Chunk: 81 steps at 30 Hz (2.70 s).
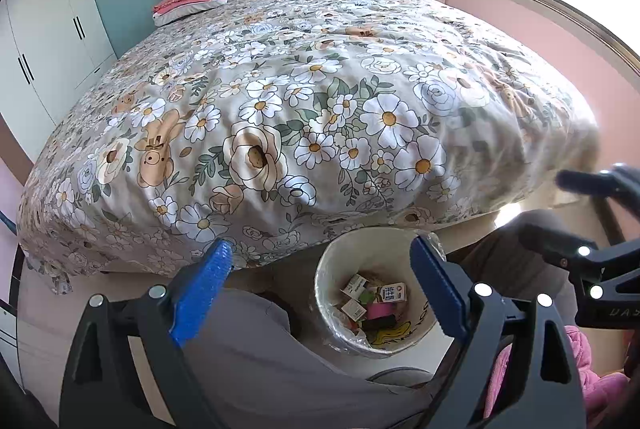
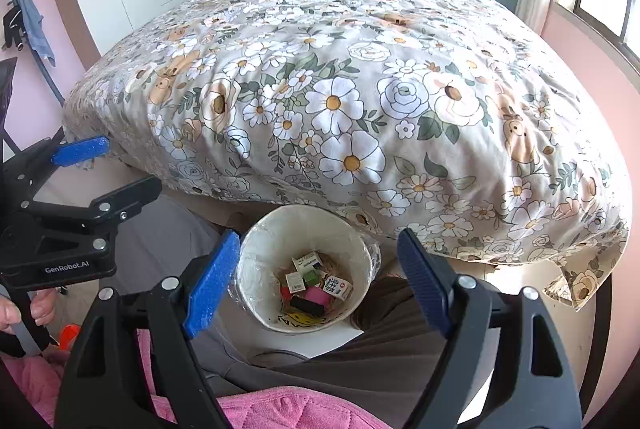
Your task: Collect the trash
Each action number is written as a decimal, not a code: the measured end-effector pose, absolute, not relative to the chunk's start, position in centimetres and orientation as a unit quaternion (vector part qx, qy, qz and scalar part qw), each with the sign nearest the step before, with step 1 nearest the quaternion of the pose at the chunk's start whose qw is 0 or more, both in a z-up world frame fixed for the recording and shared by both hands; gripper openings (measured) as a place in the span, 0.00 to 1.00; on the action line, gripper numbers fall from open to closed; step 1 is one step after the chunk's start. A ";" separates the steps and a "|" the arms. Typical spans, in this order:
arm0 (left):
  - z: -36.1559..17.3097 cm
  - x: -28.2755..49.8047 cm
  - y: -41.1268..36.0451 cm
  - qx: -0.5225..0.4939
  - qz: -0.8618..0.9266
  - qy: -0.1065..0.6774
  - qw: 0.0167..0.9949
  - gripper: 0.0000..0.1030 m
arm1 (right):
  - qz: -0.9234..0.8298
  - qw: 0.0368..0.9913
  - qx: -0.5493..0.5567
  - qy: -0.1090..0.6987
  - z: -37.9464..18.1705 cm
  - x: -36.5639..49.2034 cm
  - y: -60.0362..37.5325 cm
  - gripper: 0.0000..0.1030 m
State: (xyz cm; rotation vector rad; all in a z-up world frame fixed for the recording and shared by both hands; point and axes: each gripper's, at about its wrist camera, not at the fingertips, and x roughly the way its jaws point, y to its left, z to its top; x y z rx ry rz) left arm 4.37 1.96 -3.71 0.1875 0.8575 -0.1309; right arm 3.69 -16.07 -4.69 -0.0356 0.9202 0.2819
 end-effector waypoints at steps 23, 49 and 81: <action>-3.7 1.0 1.0 0.076 -0.090 0.414 0.903 0.91 | 0.108 0.917 -0.030 0.384 -3.2 -1.0 -14.7 0.81; -3.6 1.0 0.9 0.080 -0.084 0.415 0.902 0.91 | 0.111 0.915 -0.027 0.387 -3.4 -0.8 -14.6 0.81; -3.8 1.2 1.1 0.081 -0.083 0.424 0.898 0.91 | 0.121 0.908 -0.016 0.401 -3.9 -0.4 -14.9 0.81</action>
